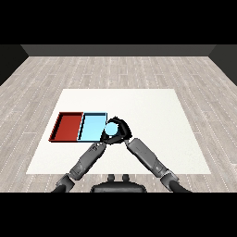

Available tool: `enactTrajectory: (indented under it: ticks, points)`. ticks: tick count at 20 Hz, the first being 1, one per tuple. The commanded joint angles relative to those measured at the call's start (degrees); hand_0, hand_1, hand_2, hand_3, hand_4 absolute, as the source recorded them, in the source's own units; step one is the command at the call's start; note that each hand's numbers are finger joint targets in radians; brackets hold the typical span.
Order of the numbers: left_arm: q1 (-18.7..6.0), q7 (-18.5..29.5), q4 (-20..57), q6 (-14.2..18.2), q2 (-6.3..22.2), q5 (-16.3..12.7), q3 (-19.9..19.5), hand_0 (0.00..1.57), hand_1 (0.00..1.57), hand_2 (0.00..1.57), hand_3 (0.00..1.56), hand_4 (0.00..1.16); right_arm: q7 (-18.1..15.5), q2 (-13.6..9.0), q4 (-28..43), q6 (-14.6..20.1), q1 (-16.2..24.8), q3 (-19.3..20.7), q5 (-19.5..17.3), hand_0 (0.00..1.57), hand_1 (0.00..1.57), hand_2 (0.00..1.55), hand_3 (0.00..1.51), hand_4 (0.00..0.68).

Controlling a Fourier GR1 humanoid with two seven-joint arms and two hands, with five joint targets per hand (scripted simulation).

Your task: Pick the blue can and put it in the blue box

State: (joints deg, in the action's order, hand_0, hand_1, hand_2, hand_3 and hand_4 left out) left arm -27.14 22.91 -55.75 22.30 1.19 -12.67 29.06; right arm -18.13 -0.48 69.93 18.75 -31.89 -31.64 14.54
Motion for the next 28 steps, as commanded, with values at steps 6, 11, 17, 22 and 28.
enactTrajectory:
  ticks: [6,11,17,22,28]
  points:
    - [-0.01,-2.57,-3.74,3.2,-1.0,2.18,1.31,0.0,0.0,0.0,0.0,0.43,-2.45,0.42,-1.35,3.97,-0.98,-5.2,2.43,1.45,1.45,1.46,1.39,0.59]
    - [2.73,0.89,-4.25,7.03,-1.07,2.53,-0.66,0.95,0.95,0.97,0.85,0.69,-2.33,0.42,-1.67,1.45,-1.37,-5.01,4.77,1.44,1.44,1.45,1.39,0.604]
    - [-0.06,1.5,-1.59,9.55,-1.1,-2.01,3.65,0.63,0.63,0.73,0.51,0.66,-4.09,0.41,-1.45,-0.35,0.63,-3.46,4.75,1.43,1.43,1.45,1.39,0.593]
    - [0.43,-1.48,-2.01,7.05,-1.1,-7.59,2.51,1.48,1.48,1.46,1.37,0.6,-1.33,-1.23,0.93,-0.61,0.74,-2.09,5.36,1.41,1.41,1.45,1.4,0.552]
    - [-0.02,1.16,0.97,3.73,-1.13,-7.11,-0.61,1.57,1.57,1.52,1.45,1.1,1.63,0.41,1.5,-0.9,0.56,-0.04,6.53,0.0,0.0,0.0,0.0,0.0]
